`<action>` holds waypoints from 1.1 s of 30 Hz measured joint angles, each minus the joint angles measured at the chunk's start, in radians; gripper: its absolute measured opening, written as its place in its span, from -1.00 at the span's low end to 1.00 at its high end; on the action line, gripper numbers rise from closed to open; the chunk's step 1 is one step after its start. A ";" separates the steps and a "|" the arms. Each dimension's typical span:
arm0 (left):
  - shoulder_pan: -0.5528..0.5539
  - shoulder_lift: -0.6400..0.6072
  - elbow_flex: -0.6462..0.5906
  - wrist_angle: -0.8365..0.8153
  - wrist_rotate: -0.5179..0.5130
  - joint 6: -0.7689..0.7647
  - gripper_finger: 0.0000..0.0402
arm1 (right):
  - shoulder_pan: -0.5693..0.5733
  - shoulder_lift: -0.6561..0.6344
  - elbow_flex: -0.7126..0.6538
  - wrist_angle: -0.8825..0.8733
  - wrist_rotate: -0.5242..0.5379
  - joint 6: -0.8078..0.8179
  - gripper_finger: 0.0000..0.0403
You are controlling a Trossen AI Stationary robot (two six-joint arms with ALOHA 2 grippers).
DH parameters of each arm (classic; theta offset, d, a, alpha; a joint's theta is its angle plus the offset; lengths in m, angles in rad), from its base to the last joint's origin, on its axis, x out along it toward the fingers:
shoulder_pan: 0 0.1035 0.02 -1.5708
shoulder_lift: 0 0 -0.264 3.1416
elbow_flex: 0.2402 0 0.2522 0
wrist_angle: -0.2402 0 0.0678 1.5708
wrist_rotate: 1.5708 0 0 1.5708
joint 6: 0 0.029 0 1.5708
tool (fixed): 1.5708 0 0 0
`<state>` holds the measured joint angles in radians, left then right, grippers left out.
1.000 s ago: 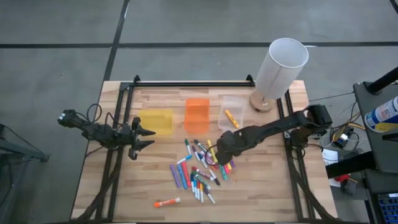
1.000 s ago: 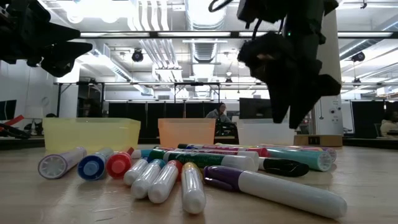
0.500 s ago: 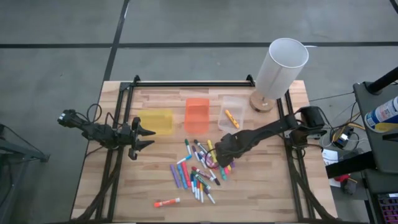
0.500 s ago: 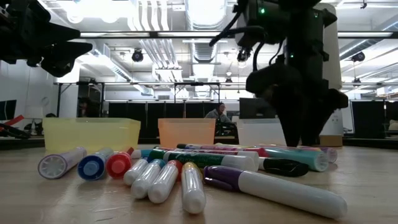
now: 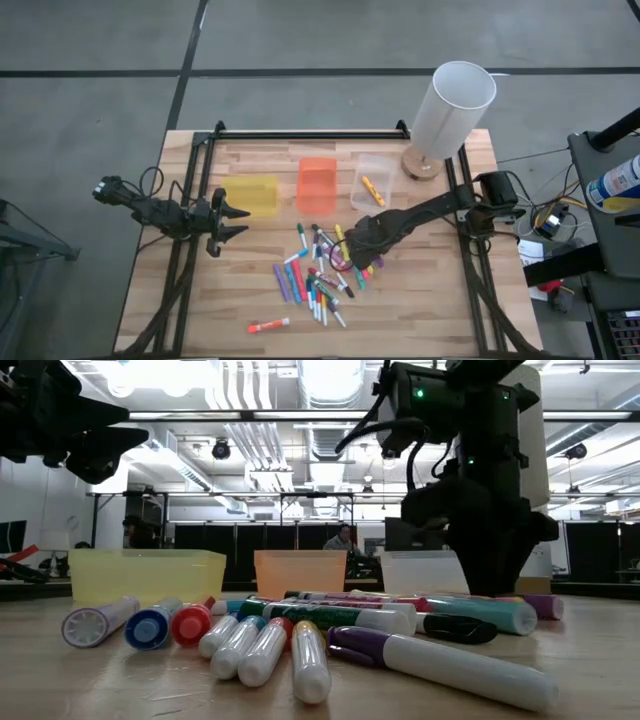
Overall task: Pick & Place Markers
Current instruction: Put the purple highlighter into the transparent bin
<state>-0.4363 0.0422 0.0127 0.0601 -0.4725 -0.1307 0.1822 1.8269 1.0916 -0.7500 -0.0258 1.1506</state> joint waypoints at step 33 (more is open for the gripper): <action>0.000 0.000 0.000 0.000 0.000 0.000 -0.11 | -0.436 -0.156 0.232 -0.271 0.229 -0.413 -0.70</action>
<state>-0.4366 0.0422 0.0124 0.0597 -0.4725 -0.1307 -0.2535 1.6709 1.3232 -1.0211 0.2028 0.7377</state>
